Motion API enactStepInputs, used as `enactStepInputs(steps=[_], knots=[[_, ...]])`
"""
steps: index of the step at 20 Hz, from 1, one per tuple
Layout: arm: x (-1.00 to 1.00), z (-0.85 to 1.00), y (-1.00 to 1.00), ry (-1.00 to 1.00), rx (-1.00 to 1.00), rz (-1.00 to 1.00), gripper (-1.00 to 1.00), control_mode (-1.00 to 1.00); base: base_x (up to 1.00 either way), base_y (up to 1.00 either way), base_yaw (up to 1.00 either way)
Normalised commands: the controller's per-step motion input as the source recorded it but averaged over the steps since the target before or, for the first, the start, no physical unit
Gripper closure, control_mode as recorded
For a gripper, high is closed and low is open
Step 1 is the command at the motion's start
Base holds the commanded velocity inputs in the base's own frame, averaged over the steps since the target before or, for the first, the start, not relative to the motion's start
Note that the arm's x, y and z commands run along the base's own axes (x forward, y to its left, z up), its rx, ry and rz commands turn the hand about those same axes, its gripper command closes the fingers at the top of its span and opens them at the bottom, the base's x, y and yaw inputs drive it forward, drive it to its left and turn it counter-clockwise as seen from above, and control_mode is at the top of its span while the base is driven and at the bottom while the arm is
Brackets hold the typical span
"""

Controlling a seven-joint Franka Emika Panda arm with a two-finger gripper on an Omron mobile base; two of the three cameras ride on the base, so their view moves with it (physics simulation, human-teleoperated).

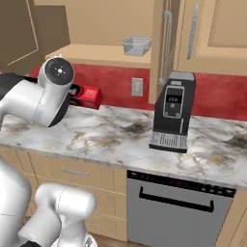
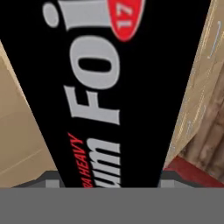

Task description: Retrieve the tupperware and aluminum foil from the cabinet and place them on the dining counter near the plate with carrot and squash to prepare for storing leftovers.

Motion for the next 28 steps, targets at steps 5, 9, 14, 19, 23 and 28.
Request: enactStepInputs(steps=[5,9,14,19,23,28], knots=[[0.00,0.00,0.00,0.00,0.00,0.00,1.00,1.00,-0.96,0.39,0.47],[0.00,0.00,0.00,0.00,0.00,0.00,1.00,1.00,-0.77,0.32,0.77],[0.00,0.00,0.00,0.00,0.00,0.00,1.00,1.00,-0.40,0.24,0.98],[0.00,0.00,0.00,0.00,0.00,0.00,1.00,1.00,0.04,0.05,0.98],[0.00,0.00,0.00,0.00,0.00,0.00,1.00,1.00,0.51,-0.06,0.87],[0.00,0.00,0.00,0.00,0.00,0.00,1.00,1.00,0.53,-0.08,0.87]])
